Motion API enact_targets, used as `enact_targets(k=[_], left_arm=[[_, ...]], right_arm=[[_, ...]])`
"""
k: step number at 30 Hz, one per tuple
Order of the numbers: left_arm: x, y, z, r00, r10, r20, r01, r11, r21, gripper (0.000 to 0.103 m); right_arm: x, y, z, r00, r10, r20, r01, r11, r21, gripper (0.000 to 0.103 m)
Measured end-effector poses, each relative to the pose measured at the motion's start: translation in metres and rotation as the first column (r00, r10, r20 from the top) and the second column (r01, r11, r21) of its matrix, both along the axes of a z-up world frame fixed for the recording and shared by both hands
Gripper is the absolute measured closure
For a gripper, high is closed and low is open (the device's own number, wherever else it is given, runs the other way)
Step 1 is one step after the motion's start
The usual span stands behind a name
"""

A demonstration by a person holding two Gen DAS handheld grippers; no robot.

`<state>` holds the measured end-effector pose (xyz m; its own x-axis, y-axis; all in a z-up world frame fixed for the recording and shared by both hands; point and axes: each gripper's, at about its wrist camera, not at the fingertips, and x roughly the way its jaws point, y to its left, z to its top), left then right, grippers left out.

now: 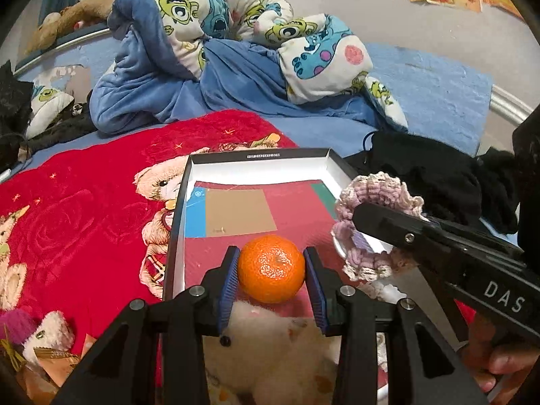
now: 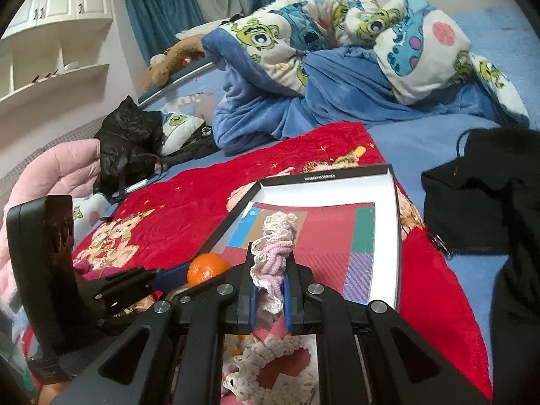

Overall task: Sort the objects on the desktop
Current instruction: 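Lower the orange with the left tool into the box while the right tool lowers the pink scrunchie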

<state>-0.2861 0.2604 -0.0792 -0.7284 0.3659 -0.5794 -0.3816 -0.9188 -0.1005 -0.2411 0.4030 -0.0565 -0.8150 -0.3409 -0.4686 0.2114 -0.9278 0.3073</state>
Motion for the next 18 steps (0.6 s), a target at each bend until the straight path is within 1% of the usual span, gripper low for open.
enact_targets(k=[4, 7, 8, 11, 13, 18], left_arm=[[0.001, 0.003, -0.001, 1.0, -0.007, 0.003, 0.007, 1.0, -0.018, 0.064], [0.001, 0.003, -0.003, 1.0, -0.011, 0.01, 0.011, 1.0, -0.017, 0.064], [0.001, 0.004, -0.003, 1.0, -0.009, 0.012, 0.009, 1.0, -0.023, 0.064], [0.002, 0.008, -0.004, 1.0, 0.0, 0.014, 0.0, 0.999, -0.051, 0.064], [0.001, 0.01, -0.005, 1.0, 0.013, 0.022, -0.012, 0.998, -0.068, 0.064], [0.001, 0.012, -0.008, 1.0, 0.019, 0.021, -0.017, 0.995, -0.096, 0.064]], right_arm=[[-0.001, 0.005, -0.007, 0.999, -0.023, 0.035, 0.023, 1.0, -0.008, 0.091], [-0.004, 0.003, -0.015, 0.995, -0.069, 0.072, 0.066, 0.997, 0.043, 0.091], [-0.004, 0.003, -0.016, 0.995, -0.064, 0.079, 0.062, 0.997, 0.035, 0.091], [-0.001, 0.007, -0.016, 0.995, -0.067, 0.073, 0.066, 0.998, 0.018, 0.091], [-0.003, 0.009, -0.019, 0.994, -0.066, 0.087, 0.066, 0.998, 0.008, 0.091], [-0.006, 0.003, -0.022, 0.993, -0.071, 0.097, 0.067, 0.997, 0.042, 0.091]])
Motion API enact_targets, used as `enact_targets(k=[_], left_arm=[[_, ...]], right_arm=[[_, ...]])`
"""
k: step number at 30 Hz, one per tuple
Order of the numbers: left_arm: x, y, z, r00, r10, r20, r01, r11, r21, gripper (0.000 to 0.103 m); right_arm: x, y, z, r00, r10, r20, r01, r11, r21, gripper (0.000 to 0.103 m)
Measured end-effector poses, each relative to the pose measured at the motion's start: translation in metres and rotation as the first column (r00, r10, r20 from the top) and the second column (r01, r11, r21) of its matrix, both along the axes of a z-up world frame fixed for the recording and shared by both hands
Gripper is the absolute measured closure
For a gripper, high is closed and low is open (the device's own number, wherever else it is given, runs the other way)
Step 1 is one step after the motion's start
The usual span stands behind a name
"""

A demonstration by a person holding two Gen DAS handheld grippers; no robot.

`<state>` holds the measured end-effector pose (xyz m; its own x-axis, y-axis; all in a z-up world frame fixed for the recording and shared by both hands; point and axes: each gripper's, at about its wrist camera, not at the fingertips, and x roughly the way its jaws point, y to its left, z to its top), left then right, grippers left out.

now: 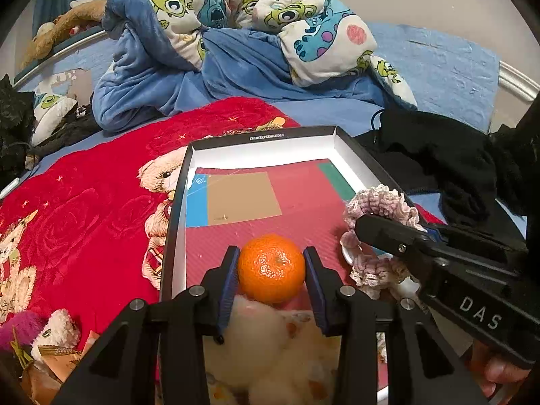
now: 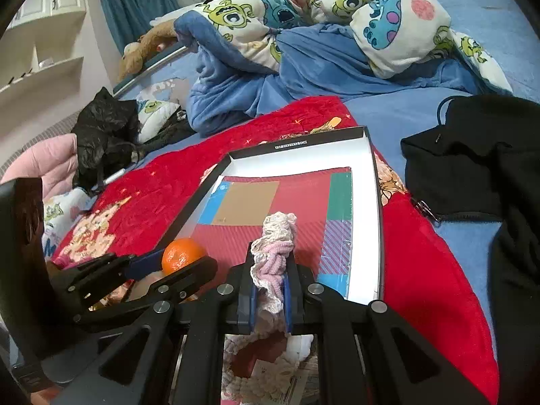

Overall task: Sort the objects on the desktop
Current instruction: 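Lower the orange with the left tool into the box while the right tool lowers the pink scrunchie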

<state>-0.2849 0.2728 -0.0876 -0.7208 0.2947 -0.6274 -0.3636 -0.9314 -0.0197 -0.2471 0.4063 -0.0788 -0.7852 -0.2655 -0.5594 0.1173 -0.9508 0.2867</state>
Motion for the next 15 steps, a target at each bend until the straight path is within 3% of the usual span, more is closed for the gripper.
enact_targets(k=[15], left_arm=[[0.0058, 0.0047, -0.0013, 1.0, 0.014, -0.023, -0.015, 0.999, -0.041, 0.064]], right_arm=[[0.002, -0.0042, -0.0021, 1.0, -0.023, -0.006, 0.023, 0.998, 0.057, 0.09]])
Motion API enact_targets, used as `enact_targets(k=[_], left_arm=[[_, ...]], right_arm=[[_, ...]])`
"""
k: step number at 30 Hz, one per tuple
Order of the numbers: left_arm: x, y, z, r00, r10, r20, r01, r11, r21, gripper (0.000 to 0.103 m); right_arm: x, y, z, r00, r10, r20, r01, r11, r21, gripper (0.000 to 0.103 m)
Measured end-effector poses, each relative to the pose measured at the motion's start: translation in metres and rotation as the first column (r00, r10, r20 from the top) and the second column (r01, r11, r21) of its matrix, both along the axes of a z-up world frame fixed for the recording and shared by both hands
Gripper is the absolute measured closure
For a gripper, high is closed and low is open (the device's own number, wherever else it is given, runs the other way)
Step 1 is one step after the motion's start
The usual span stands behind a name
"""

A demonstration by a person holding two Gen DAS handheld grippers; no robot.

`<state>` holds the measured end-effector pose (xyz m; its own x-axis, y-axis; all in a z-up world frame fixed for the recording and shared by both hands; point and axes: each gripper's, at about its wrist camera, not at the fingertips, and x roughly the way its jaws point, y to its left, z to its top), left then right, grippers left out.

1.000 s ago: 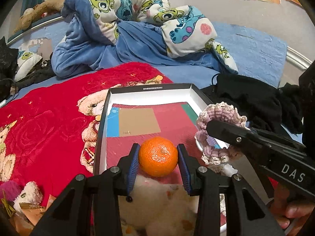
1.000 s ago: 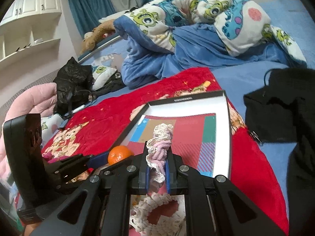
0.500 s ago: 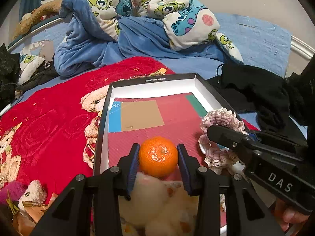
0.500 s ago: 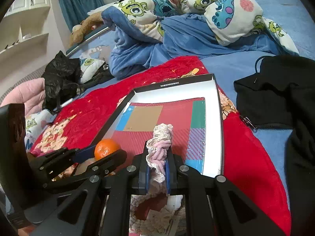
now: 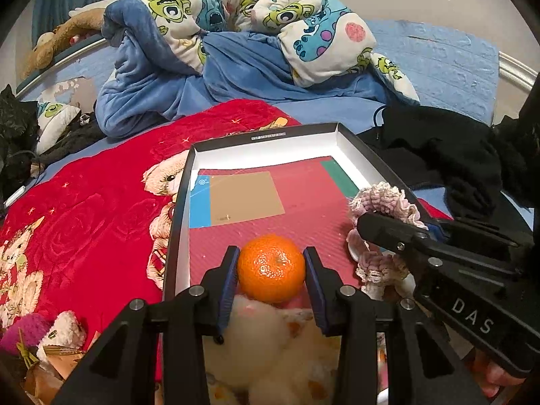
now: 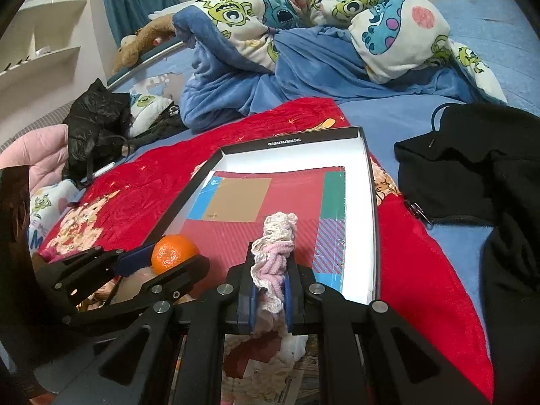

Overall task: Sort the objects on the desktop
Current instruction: 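Lower the orange with the left tool into the box while the right tool lowers the pink scrunchie, then open the left tool releasing the orange while the right tool releases the scrunchie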

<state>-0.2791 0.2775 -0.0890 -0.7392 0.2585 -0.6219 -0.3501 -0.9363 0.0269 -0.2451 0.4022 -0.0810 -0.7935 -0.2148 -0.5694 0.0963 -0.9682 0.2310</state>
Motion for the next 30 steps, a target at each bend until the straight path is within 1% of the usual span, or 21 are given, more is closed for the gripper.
enact_targets(k=[5, 15, 17, 18, 19, 20, 21, 22, 23, 25, 26, 27, 28, 29, 30], left_arm=[[0.002, 0.003, 0.0, 1.0, 0.016, -0.017, -0.016, 0.999, -0.03, 0.064], [0.003, 0.002, 0.002, 0.999, 0.022, -0.035, -0.023, 0.999, -0.038, 0.063], [0.004, 0.003, 0.001, 0.999, 0.02, -0.038, -0.022, 0.999, -0.044, 0.063], [0.005, 0.003, 0.002, 0.999, 0.014, -0.039, -0.016, 0.999, -0.044, 0.063], [0.005, 0.004, 0.002, 0.999, 0.01, -0.041, -0.012, 0.999, -0.042, 0.063], [0.006, 0.004, 0.002, 0.999, 0.01, -0.048, -0.012, 0.999, -0.038, 0.061], [0.007, 0.004, 0.003, 0.999, 0.007, -0.053, -0.009, 0.999, -0.037, 0.055], [0.008, 0.004, 0.003, 0.999, 0.001, -0.055, -0.003, 0.999, -0.034, 0.047], [0.009, 0.004, 0.004, 0.998, -0.008, -0.054, 0.007, 1.0, -0.027, 0.043], [0.012, 0.005, 0.005, 0.998, -0.02, -0.061, 0.019, 1.0, -0.02, 0.024], [0.013, 0.007, 0.005, 0.997, -0.028, -0.066, 0.027, 0.999, -0.021, 0.02], [0.015, 0.009, 0.006, 0.996, -0.042, -0.073, 0.04, 0.999, -0.023, 0.014], [0.018, 0.011, 0.006, 0.995, -0.054, -0.08, 0.052, 0.998, -0.028, 0.01], [0.02, 0.012, 0.006, 0.995, -0.06, -0.083, 0.057, 0.998, -0.034, 0.01], [0.022, 0.014, 0.005, 0.994, -0.063, -0.09, 0.059, 0.997, -0.045, 0.01]], right_arm=[[0.001, 0.0, 0.0, 1.0, -0.003, -0.004, 0.003, 1.0, 0.001, 0.09], [0.001, 0.002, 0.0, 1.0, -0.01, -0.012, 0.01, 1.0, -0.007, 0.087], [0.002, 0.002, 0.001, 1.0, -0.012, -0.016, 0.012, 1.0, -0.006, 0.082], [0.003, 0.001, 0.001, 1.0, -0.012, -0.02, 0.012, 1.0, -0.006, 0.075], [0.004, 0.001, 0.002, 1.0, -0.013, -0.026, 0.013, 1.0, -0.006, 0.065], [0.006, 0.001, 0.003, 0.999, -0.011, -0.037, 0.011, 1.0, -0.007, 0.059], [0.008, 0.002, 0.004, 0.999, -0.009, -0.05, 0.009, 1.0, -0.01, 0.052], [0.009, 0.002, 0.005, 0.998, -0.01, -0.061, 0.009, 1.0, -0.014, 0.045], [0.01, 0.003, 0.006, 0.998, -0.009, -0.067, 0.008, 1.0, -0.017, 0.041], [0.013, 0.003, 0.007, 0.997, -0.006, -0.081, 0.004, 1.0, -0.025, 0.029], [0.014, 0.003, 0.009, 0.996, -0.008, -0.089, 0.006, 1.0, -0.029, 0.024], [0.015, 0.003, 0.01, 0.995, -0.009, -0.097, 0.006, 0.999, -0.035, 0.016], [0.017, 0.004, 0.011, 0.994, -0.006, -0.112, 0.001, 0.999, -0.045, 0.01], [0.019, 0.005, 0.012, 0.992, -0.005, -0.124, -0.002, 0.999, -0.053, 0.007], [0.019, 0.005, 0.013, 0.992, -0.005, -0.13, -0.002, 0.998, -0.058, 0.0]])
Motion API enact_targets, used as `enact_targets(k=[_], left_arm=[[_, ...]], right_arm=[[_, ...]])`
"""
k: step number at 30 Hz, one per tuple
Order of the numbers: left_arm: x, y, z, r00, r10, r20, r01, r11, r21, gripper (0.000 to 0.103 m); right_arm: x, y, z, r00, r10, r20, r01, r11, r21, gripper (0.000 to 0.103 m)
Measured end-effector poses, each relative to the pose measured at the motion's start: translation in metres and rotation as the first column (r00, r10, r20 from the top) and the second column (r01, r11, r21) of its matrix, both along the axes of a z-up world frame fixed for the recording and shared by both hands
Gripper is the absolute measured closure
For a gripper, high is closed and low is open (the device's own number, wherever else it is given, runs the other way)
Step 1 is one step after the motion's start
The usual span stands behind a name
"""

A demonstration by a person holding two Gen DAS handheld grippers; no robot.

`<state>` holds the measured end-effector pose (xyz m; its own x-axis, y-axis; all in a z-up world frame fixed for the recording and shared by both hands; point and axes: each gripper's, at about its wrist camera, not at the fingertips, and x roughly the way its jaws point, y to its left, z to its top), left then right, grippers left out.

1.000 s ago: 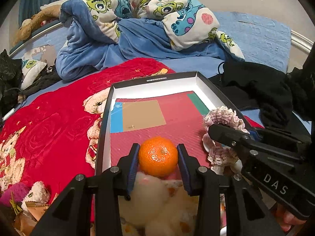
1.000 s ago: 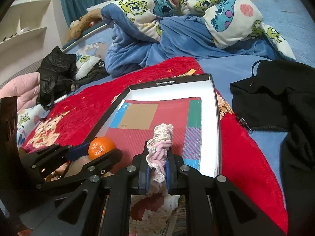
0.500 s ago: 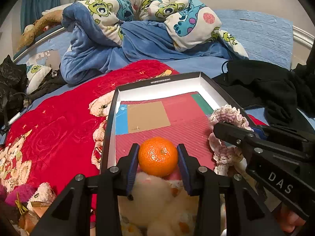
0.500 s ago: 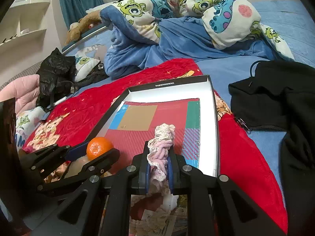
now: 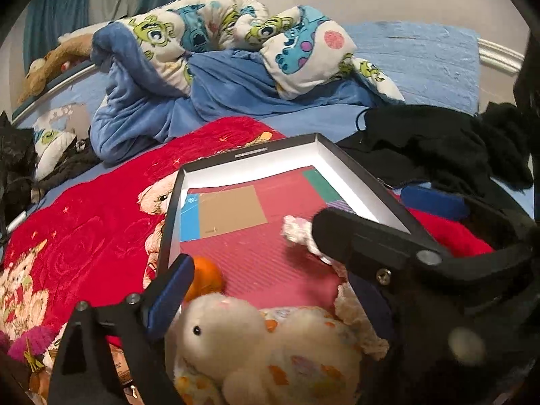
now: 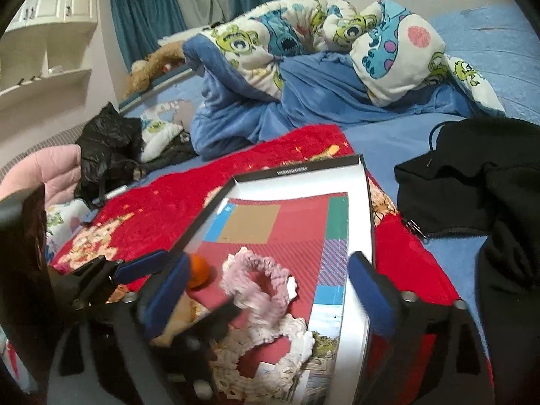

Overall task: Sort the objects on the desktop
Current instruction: 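Open the left tool releasing the orange while the right tool releases the scrunchie, then withdraw both tools from the box back toward the pile of items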

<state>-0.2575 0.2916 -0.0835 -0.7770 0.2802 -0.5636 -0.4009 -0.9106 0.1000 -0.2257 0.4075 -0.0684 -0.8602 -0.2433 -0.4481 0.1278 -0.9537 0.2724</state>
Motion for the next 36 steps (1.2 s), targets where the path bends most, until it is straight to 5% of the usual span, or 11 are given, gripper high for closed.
enact_targets(k=[10, 25, 36], left_arm=[[-0.004, -0.009, 0.001, 1.0, 0.009, 0.024, -0.01, 0.999, 0.051, 0.01], [0.001, -0.007, 0.002, 1.0, 0.011, 0.001, -0.011, 1.0, 0.026, 0.01], [0.016, -0.01, 0.008, 1.0, -0.023, -0.016, 0.024, 0.998, 0.059, 0.01]], right_arm=[[0.0, -0.001, 0.0, 1.0, 0.006, 0.002, -0.006, 1.0, -0.01, 0.0], [0.01, 0.001, 0.005, 0.999, -0.019, -0.051, 0.019, 1.0, -0.01, 0.0], [0.028, 0.031, 0.005, 0.989, -0.116, -0.097, 0.102, 0.985, -0.136, 0.0]])
